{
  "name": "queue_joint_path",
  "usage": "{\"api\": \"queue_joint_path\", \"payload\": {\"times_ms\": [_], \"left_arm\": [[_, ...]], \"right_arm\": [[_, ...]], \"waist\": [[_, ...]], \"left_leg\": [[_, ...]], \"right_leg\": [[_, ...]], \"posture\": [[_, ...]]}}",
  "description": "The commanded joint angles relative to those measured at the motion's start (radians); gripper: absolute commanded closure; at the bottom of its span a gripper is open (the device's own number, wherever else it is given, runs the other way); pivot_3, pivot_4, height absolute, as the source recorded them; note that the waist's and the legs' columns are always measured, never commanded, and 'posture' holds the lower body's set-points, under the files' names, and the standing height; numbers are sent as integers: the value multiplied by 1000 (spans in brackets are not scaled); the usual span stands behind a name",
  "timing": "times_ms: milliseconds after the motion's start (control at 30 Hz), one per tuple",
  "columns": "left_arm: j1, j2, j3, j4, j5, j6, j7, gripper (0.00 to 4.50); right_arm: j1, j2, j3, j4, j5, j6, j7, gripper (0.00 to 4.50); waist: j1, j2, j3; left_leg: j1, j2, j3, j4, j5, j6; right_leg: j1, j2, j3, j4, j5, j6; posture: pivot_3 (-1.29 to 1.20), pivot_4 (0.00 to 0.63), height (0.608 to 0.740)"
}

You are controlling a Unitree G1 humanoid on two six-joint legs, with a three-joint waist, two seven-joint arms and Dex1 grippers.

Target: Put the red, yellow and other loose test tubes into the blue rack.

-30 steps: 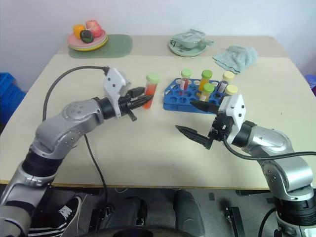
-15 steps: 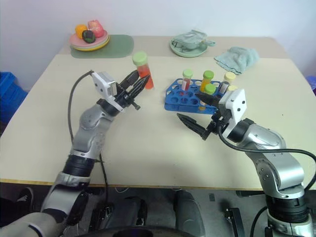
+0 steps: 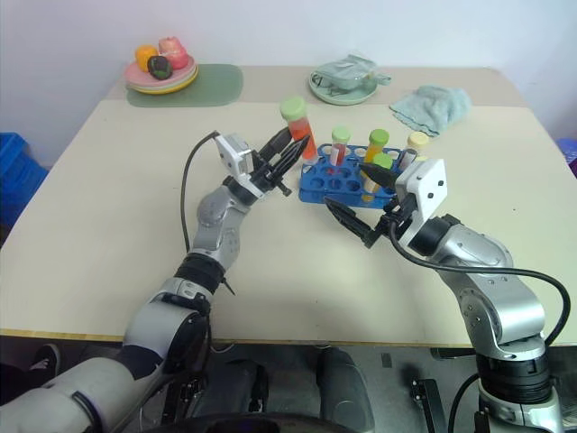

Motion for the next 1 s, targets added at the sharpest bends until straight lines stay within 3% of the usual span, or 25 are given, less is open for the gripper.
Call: {"api": "queue_joint_path", "payload": {"times_ms": [33, 1000], "left_arm": [[-33, -19, 16, 38, 22, -55, -9, 3549], [-185, -107, 92, 385, 146, -134, 32, 3549]], "right_arm": [[5, -7, -40, -41, 10, 5, -16, 0], [139, -19, -95, -141, 16, 31, -64, 0]], "waist": [[2, 0, 0], [1, 0, 0]], "left_leg": [[0, 0, 0, 0, 0, 0], [0, 0, -1, 0, -2, 4]], "right_leg": [[0, 0, 0, 0, 0, 0], [5, 0, -1, -10, 3, 5]], "posture": [[0, 150, 740], [0, 150, 740]]}}
